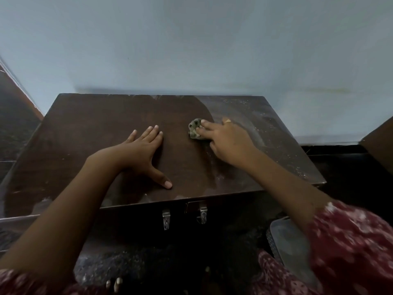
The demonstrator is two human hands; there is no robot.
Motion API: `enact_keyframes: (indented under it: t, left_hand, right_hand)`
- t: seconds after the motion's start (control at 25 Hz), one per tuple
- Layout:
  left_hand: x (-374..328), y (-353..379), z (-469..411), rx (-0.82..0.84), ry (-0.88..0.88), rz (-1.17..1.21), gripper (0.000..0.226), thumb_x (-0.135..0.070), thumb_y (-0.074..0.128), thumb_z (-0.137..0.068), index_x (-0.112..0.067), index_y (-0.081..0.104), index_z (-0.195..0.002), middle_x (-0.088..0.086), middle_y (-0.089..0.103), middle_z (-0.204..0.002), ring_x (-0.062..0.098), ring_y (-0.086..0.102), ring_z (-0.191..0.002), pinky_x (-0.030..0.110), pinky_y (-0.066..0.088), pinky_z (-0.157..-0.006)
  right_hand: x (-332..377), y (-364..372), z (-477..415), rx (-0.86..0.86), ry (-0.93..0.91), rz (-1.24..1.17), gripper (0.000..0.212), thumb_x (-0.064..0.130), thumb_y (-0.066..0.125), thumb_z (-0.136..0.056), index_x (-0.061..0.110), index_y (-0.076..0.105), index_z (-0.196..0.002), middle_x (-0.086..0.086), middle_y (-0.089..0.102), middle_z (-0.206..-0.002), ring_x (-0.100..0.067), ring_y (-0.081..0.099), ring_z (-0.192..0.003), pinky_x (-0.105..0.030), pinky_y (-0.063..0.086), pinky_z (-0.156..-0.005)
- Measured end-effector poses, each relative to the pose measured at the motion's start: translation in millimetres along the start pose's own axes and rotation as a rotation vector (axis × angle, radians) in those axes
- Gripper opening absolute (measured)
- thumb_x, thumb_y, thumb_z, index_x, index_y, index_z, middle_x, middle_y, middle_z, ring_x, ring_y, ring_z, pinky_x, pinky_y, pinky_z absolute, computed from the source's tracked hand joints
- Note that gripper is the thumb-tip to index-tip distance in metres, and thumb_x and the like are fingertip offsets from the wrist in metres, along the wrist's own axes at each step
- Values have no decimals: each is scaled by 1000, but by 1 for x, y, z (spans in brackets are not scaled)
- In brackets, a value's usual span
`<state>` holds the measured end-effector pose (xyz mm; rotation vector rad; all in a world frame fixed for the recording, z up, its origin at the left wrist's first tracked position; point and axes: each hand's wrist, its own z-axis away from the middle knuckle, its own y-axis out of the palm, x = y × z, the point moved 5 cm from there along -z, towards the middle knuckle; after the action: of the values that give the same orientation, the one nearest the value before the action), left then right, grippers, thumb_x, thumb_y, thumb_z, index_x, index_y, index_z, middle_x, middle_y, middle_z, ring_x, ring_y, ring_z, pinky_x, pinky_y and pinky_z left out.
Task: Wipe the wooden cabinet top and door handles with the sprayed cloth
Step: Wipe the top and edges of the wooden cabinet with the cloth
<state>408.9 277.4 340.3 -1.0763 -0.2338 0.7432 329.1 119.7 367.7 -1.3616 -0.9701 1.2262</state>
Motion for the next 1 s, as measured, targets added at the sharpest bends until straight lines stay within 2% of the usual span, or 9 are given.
enact_keyframes:
  t: [0.08,0.16,0.24,0.36,0.48,0.6,0.72,0.88,1.0]
  left_hand:
    - [-7,0,2,-4,30,37,131,-65,68,-63,-13,-17,-148,3,-27,-157,14,-25,-144,38,-17,-116]
    - [-18,3,4,2,67,67,142,-78,63,-50,-14,-17,-148,3,-28,-156,13,-26,-143,37,-18,-116]
    - [-30,9,4,10,106,61,156,-89,50,-30,-14,-19,-147,4,-30,-155,12,-27,-142,36,-19,-114]
    - [-39,14,-2,-22,121,40,154,-88,49,-32,-12,-21,-147,6,-30,-155,14,-28,-142,36,-19,-114]
    - [-41,15,-6,-32,136,19,161,-95,36,-21,-12,-21,-146,6,-31,-155,15,-29,-142,38,-18,-115]
    - [-43,15,-11,-38,127,15,158,-95,40,-27,-11,-21,-147,7,-29,-156,16,-28,-143,41,-17,-117]
    - [-49,13,-19,-68,92,-3,140,-81,56,-53,-10,-19,-147,7,-27,-157,17,-25,-144,42,-15,-119]
    - [-56,9,-28,-82,74,-7,139,-80,57,-54,-9,-16,-148,9,-25,-157,18,-24,-145,41,-13,-120]
    - [-58,9,-32,-61,56,-4,141,-77,61,-54,-8,-19,-147,10,-28,-156,20,-25,-145,40,-11,-120]
  right_hand:
    - [9,-1,31,23,-33,10,53,18,38,-96,36,25,-145,13,18,-158,-35,30,-137,-40,43,-98]
    - [12,2,58,44,-47,1,54,18,39,-95,36,25,-145,13,18,-158,-36,34,-133,-39,43,-97]
    - [18,1,81,-62,-129,5,54,14,51,-87,33,43,-137,8,40,-149,-38,53,-115,-38,52,-82]
    - [13,6,113,-208,-209,107,47,21,45,-73,32,66,-113,10,68,-122,-25,68,-76,-25,53,-53]
    - [-1,11,131,-220,-260,124,51,25,34,-75,36,66,-113,13,67,-122,-21,65,-72,-24,50,-53]
    - [-17,12,121,-231,-262,172,41,26,52,-75,37,66,-112,14,67,-121,-22,65,-71,-25,49,-51]
    - [-31,11,86,-184,-191,185,50,21,77,-65,34,67,-112,10,68,-121,-29,67,-76,-29,51,-53]
    - [-42,6,15,-52,-93,135,49,19,44,-94,37,38,-139,13,32,-152,-37,44,-125,-41,47,-89]
    - [-51,2,-44,-40,-16,93,47,17,37,-97,38,36,-140,14,28,-154,-34,34,-135,-44,43,-97]
